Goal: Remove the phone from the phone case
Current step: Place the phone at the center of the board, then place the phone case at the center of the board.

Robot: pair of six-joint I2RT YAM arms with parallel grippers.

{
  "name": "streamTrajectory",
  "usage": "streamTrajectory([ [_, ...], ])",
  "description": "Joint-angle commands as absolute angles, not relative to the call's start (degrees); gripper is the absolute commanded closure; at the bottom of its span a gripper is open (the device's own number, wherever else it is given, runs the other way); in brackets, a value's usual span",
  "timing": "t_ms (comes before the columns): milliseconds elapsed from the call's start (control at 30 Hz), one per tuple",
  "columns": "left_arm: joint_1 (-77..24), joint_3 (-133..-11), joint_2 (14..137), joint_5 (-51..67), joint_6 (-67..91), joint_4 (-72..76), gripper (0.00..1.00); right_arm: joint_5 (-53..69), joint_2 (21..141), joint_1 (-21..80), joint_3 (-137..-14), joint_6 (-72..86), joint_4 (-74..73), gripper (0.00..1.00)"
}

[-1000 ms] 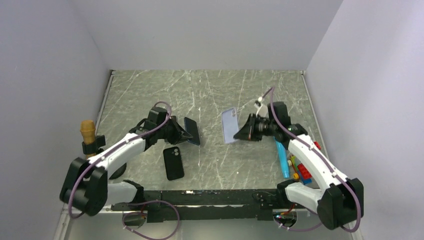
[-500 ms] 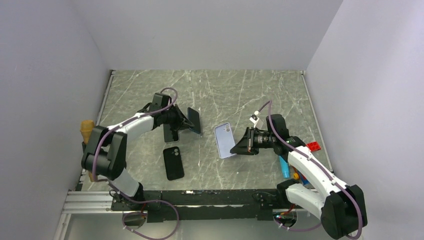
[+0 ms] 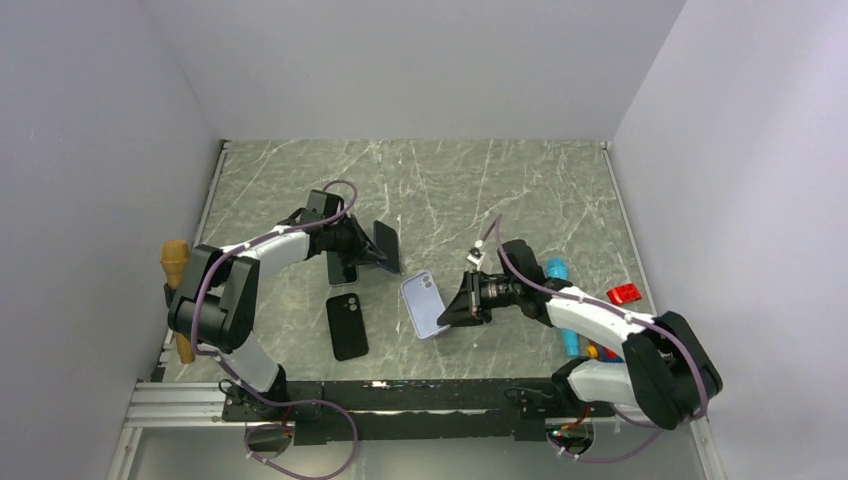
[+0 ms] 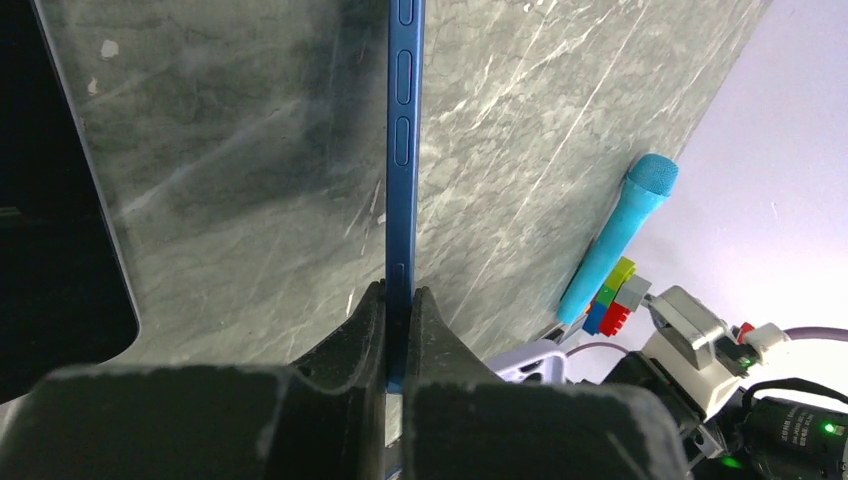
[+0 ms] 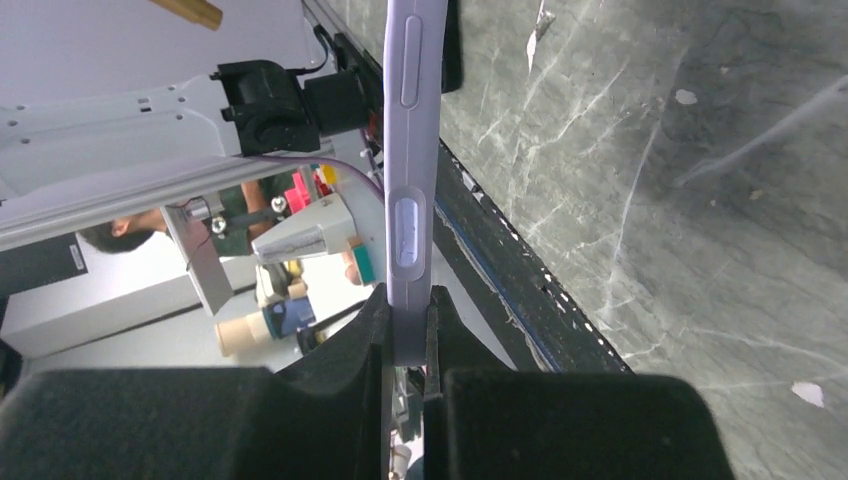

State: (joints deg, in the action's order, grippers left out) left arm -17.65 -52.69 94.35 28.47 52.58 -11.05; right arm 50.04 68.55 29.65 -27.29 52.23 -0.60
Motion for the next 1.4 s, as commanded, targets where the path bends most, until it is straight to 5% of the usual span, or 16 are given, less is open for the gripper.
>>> streamTrajectory([
  [0, -17.41, -51.45, 94.67, 26.29, 50.96, -16.64, 0.91, 49.66, 72.74, 33.37, -27.1, 56.21, 11.64, 1.0],
  [467, -16.83, -55.83, 94.43, 21.23, 47.22, -27.41, 0.54, 43.46, 86.38, 43.65, -28.76, 62.43, 23.6, 1.0],
  [867, -18.03, -63.08, 79.98, 16.57, 44.71, -37.98, 0.44, 33.23, 88.26, 47.18, -30.62, 59.54, 14.74, 1.0],
  [967, -19.94, -63.32, 74.67, 16.11, 46.07, -39.01, 0.34, 33.02, 91.57, 48.09, -32.36, 56.8, 12.84, 0.82],
  [1200, -25.66, -65.13, 68.94, 15.88, 50.14, -38.27, 0.33, 33.43, 96.29, 50.14, -38.29, 52.08, 7.7, 0.74],
  [1267, -27.01, -66.19, 67.94, 15.88, 50.21, -38.64, 0.31, 33.13, 95.12, 50.14, -40.03, 49.31, 4.02, 0.54],
  [1367, -28.25, -68.98, 65.63, 13.16, 49.55, -41.56, 0.15, 31.56, 92.46, 50.29, -42.45, 44.37, -4.62, 0.26],
])
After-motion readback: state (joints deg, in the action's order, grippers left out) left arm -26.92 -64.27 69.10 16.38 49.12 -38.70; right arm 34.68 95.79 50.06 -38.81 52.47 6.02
